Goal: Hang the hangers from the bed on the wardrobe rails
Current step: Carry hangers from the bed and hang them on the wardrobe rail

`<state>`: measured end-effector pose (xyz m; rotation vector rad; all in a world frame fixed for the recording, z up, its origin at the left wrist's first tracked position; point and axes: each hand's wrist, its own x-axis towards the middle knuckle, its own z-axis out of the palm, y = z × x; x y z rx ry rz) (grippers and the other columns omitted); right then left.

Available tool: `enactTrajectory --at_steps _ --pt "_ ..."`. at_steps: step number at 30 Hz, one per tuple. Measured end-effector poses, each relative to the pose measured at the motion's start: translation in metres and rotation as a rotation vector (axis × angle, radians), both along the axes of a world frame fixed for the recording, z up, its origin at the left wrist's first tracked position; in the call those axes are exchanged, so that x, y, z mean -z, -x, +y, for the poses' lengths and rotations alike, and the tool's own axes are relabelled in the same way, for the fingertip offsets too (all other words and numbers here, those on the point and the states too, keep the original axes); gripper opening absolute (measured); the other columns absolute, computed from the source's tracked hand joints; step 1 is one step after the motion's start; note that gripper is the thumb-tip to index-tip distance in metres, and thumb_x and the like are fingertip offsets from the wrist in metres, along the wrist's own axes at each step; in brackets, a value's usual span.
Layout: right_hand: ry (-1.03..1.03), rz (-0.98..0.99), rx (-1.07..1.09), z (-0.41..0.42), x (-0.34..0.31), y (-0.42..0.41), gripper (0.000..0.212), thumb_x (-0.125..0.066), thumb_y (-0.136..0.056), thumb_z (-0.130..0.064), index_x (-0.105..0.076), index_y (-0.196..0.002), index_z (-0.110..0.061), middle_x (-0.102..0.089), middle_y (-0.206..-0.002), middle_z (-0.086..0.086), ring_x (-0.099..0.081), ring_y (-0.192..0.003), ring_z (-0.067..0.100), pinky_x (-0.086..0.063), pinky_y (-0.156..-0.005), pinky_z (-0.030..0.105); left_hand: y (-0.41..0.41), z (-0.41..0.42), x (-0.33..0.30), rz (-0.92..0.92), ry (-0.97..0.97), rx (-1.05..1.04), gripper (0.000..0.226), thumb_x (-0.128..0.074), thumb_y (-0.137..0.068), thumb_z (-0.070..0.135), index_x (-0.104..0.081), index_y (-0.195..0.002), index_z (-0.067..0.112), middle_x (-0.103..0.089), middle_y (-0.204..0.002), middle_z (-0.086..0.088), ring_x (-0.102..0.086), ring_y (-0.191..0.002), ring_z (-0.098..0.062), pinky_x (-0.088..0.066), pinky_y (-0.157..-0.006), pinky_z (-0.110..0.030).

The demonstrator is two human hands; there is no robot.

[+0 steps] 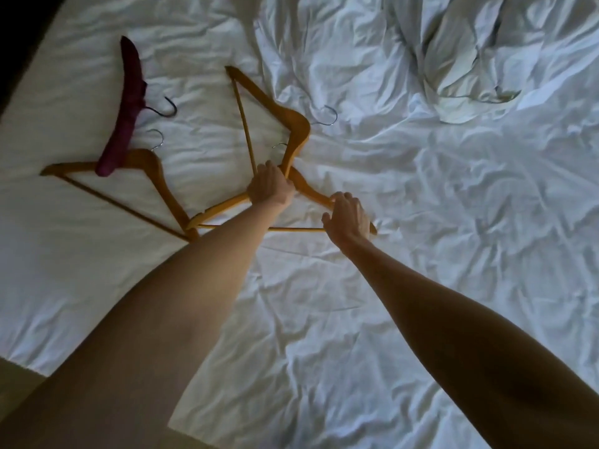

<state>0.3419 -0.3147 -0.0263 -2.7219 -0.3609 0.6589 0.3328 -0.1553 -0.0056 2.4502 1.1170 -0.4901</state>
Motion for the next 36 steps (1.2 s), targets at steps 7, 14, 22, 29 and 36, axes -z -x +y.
enactTrajectory --at_steps 7,14,22,29,36 --pt "0.038 -0.091 -0.097 0.016 0.066 -0.016 0.028 -0.069 -0.09 -0.023 -0.065 -0.117 -0.017 -0.065 -0.116 0.002 -0.059 -0.109 0.028 -0.05 -0.082 0.041 -0.039 0.018 0.057 0.042 -0.106 0.235 0.043 -0.057 -0.101 0.039 -0.051 -0.129 0.007 -0.059 -0.132 -0.016 -0.061 -0.119 -0.036 -0.048 -0.092 -0.043" --pt "0.149 0.027 -0.161 0.006 0.047 -0.019 0.024 -0.07 -0.086 -0.027 -0.072 -0.11 -0.023 -0.071 -0.103 0.009 -0.068 -0.096 0.033 -0.049 -0.074 0.036 -0.01 0.024 0.036 -0.001 -0.102 0.259 0.038 -0.057 -0.098 0.032 -0.047 -0.124 0.005 -0.068 -0.112 -0.017 -0.067 -0.102 -0.039 -0.048 -0.075 -0.041" --pt "-0.157 0.362 0.261 -0.06 -0.046 0.086 0.021 -0.075 -0.078 -0.03 -0.07 -0.092 -0.015 -0.071 -0.075 -0.002 -0.068 -0.068 0.013 -0.055 -0.06 0.03 0.103 0.015 -0.055 -0.124 0.169 0.075 0.023 -0.05 -0.1 0.043 -0.054 -0.098 0.02 -0.062 -0.087 0.001 -0.064 -0.081 -0.023 -0.05 -0.07 -0.035" --pt "-0.445 0.513 0.369 -0.098 -0.159 0.187 0.003 -0.064 -0.091 -0.007 -0.068 -0.092 -0.006 -0.071 -0.067 0.008 -0.059 -0.058 0.016 -0.047 -0.058 0.029 0.225 -0.038 -0.147 -0.258 0.509 -0.279 0.023 -0.047 -0.101 0.034 -0.056 -0.114 0.017 -0.071 -0.077 -0.001 -0.069 -0.057 -0.011 -0.051 -0.049 -0.022" --pt "-0.508 0.475 0.245 -0.107 -0.234 0.271 0.007 -0.066 -0.088 -0.005 -0.071 -0.091 -0.008 -0.065 -0.058 0.003 -0.058 -0.053 0.016 -0.049 -0.056 0.029 0.339 -0.094 -0.215 -0.388 0.63 -0.44 0.021 -0.055 -0.101 0.031 -0.062 -0.102 0.011 -0.07 -0.074 0.0 -0.064 -0.06 -0.007 -0.043 -0.05 -0.013"
